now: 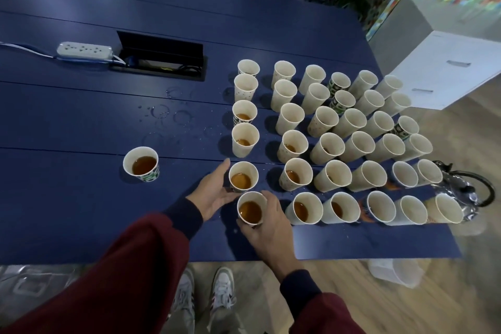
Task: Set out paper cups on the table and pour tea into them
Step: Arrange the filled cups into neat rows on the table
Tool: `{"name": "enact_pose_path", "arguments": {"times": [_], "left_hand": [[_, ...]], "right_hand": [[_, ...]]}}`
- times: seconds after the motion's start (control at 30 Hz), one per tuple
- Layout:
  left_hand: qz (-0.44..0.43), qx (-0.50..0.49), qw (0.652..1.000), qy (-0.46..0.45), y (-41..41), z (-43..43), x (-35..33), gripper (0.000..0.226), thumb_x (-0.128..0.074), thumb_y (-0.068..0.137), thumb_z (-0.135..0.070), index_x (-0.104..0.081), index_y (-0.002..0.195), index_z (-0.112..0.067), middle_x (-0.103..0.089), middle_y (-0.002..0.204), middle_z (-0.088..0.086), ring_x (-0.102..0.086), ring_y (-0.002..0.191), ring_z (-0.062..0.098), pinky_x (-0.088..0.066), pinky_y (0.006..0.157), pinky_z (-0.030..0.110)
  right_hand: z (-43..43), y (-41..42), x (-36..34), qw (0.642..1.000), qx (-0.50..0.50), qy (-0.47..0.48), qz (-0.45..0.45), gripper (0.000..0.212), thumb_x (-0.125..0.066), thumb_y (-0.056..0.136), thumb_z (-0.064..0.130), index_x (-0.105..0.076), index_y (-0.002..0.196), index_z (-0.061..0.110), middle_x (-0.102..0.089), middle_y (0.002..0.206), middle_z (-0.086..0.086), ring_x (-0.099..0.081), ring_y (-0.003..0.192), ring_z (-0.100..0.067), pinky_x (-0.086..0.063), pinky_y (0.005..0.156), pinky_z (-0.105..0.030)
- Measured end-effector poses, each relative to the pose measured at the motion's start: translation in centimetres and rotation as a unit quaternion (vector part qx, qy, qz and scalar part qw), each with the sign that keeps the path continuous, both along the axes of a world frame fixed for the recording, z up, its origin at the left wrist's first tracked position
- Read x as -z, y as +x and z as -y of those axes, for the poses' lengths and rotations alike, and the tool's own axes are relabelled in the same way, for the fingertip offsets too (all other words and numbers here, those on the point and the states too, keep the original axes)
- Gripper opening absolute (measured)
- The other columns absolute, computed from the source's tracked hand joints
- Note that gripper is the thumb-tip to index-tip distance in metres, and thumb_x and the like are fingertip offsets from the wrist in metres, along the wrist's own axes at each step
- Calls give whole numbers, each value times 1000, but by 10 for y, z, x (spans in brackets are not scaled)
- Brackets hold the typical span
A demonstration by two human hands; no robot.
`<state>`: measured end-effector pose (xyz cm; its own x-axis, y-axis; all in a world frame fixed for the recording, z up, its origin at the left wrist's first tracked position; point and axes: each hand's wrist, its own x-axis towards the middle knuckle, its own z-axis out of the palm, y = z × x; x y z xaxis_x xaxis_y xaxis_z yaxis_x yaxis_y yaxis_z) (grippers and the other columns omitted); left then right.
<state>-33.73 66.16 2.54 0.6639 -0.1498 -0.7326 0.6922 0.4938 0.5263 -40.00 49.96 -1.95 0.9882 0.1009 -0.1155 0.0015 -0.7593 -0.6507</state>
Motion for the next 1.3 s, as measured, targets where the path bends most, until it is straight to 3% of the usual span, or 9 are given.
{"name": "enact_pose_path", "arguments": {"times": [0.07,0.2,0.3,0.53,0.63,0.77,0.93,1.07,1.3], "left_hand": [[-18,-51,998,-37,5,3,1,30,-50,102,-39,-53,102,-10,-65,114,25,-63,116,40,-53,96,47],[-19,-94,994,-42,14,5,13,58,-58,98,-42,-35,143,-14,-40,148,26,-67,108,39,-59,79,41],[-16,-93,995,-15,18,6,17,70,-60,97,-41,-27,152,-13,-37,151,25,-70,98,33,-60,77,38],[2,-12,984,177,23,9,31,45,-64,95,-37,-51,133,-18,-59,130,10,-66,105,25,-57,87,33],[57,30,954,293,23,13,34,42,-67,92,-30,-54,132,-28,-62,126,3,-64,106,25,-58,82,36],[95,81,893,432,30,17,39,16,-64,80,-24,-64,92,-35,-73,97,1,-69,92,29,-57,85,49],[78,71,888,447,37,20,40,21,-67,65,-24,-71,86,-23,-74,88,1,-71,88,26,-60,81,46],[74,73,885,455,37,25,33,18,-68,76,-12,-68,90,-24,-73,95,6,-69,91,27,-59,84,47],[72,57,868,488,36,13,24,16,-63,80,-39,-58,92,-30,-70,97,2,-67,93,26,-58,86,44]], "right_hand": [[3,3,3,1000,-1,3,-10,69,-80,79,47,-44,135,27,-53,131,10,-56,112,-7,-41,83,-15],[6,12,10,1000,-7,15,-14,67,-80,79,44,-45,132,24,-54,129,7,-55,111,-8,-45,85,-20],[7,19,13,999,-13,28,-17,64,-81,79,43,-46,130,25,-54,126,7,-55,110,-8,-49,86,-22],[9,29,13,996,-36,55,-54,68,-84,77,45,-45,130,26,-53,128,7,-54,110,-6,-39,82,-9],[11,29,15,996,-45,49,-58,69,-83,76,47,-45,130,27,-52,130,7,-55,111,-6,-43,87,-15],[13,30,16,995,-47,53,-74,67,-83,77,48,-46,129,28,-52,129,8,-57,110,-6,-44,84,-13],[15,30,18,994,-56,49,-78,67,-84,76,48,-45,127,29,-53,127,8,-57,108,-6,-47,85,-17],[17,32,14,993,-71,23,-86,73,-85,73,51,-44,129,29,-52,130,6,-57,111,-8,-51,91,-25],[14,42,-28,986,-89,-107,-94,99,-71,70,77,-34,146,25,-44,143,0,-56,123,-19,-52,93,-31]]}}
